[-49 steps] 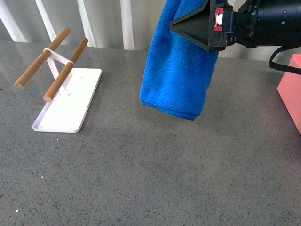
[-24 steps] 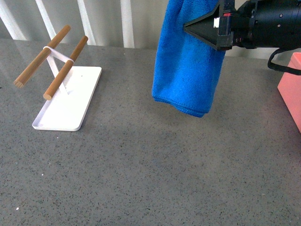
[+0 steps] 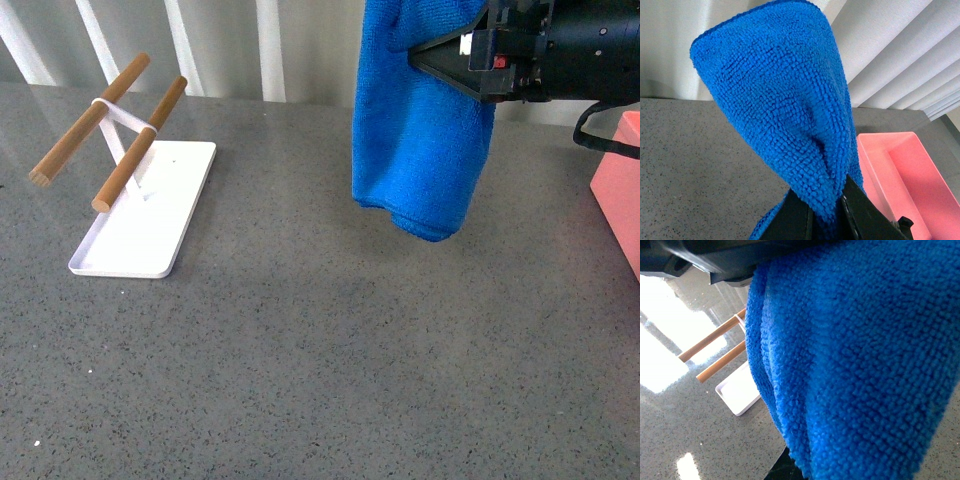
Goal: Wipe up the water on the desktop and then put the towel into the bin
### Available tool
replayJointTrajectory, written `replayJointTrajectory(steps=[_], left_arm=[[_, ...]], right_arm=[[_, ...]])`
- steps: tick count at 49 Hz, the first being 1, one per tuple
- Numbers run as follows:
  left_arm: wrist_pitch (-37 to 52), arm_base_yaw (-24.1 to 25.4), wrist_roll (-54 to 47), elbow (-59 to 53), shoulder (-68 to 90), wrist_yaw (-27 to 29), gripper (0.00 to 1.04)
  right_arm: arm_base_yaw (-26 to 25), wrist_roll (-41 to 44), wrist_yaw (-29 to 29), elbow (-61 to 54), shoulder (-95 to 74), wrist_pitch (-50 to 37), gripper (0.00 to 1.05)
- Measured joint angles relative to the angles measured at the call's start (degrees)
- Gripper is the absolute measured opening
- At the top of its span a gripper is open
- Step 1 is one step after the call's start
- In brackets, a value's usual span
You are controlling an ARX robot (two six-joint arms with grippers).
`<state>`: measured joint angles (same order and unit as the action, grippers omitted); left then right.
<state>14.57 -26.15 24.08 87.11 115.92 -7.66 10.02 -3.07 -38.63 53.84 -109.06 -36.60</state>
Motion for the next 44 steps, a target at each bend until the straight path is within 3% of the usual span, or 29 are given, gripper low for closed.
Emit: replayJointTrajectory(steps=[11, 23, 35, 44], left_arm=[[-0.37, 0.09, 0.0, 0.11, 0.0, -0.02, 0.06], [-1.57, 2.25, -0.17, 2.27, 0.59, -0.31, 0.5], [-6.32, 8.68, 1.81, 10.05, 3.54, -0.13, 0.98], [-11.02, 14.47, -3.76, 9.25, 2.99, -3.02, 0.98]], right_arm=[[-0.61, -0.28, -0.02, -0.31, 0.79, -0.04, 0.04], [-1.16, -0.68, 0.02, -0.39, 2.05, -0.04, 0.04], [-2.12, -1.01, 0.07, -1.01, 3.1, -0.04, 0.04], [-2.99, -1.49, 0.22, -3.76, 5.14, -0.87, 0.04]])
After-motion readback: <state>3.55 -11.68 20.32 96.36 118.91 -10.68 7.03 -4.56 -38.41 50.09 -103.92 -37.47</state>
